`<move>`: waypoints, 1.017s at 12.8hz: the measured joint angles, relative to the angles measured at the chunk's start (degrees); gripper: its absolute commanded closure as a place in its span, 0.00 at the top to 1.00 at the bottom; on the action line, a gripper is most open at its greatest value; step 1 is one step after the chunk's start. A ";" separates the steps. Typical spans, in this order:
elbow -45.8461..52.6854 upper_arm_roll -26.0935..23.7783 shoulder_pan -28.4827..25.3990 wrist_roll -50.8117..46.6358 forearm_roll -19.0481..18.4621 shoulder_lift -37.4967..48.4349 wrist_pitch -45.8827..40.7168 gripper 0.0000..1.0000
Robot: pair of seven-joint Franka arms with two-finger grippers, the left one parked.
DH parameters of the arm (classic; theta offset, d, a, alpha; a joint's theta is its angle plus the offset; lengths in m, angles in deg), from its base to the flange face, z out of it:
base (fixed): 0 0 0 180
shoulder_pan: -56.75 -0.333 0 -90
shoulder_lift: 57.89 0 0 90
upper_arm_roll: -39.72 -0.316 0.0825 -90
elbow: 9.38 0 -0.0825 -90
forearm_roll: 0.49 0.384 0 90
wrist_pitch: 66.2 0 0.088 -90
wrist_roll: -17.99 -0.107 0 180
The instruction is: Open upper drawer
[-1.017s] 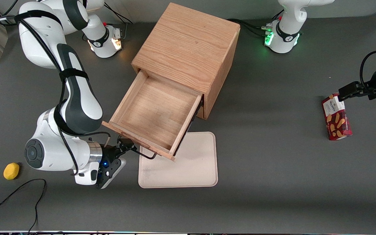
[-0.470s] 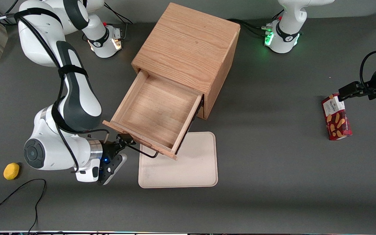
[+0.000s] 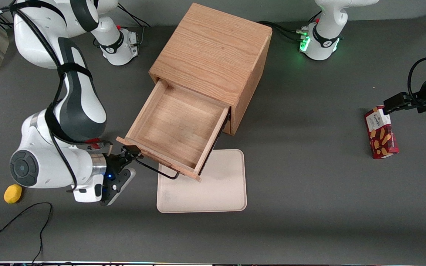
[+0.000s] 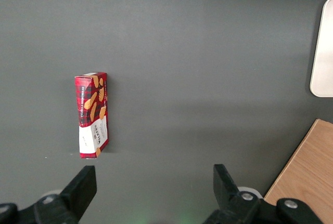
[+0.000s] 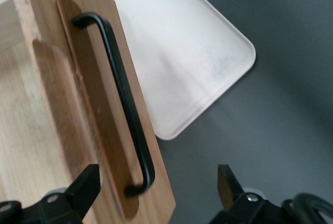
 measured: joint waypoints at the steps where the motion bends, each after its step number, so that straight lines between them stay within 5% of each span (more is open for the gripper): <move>1: 0.07 0.24 0.05 -0.01 -0.55 0.88 -1.01 1.00; 5: -3.30 4.80 0.22 -0.04 -2.70 6.90 -5.09 1.00; 11: -30.67 15.15 0.69 -0.80 -4.45 25.52 1.35 1.00; 13: -36.38 16.96 0.70 -8.50 -5.92 29.73 1.79 1.00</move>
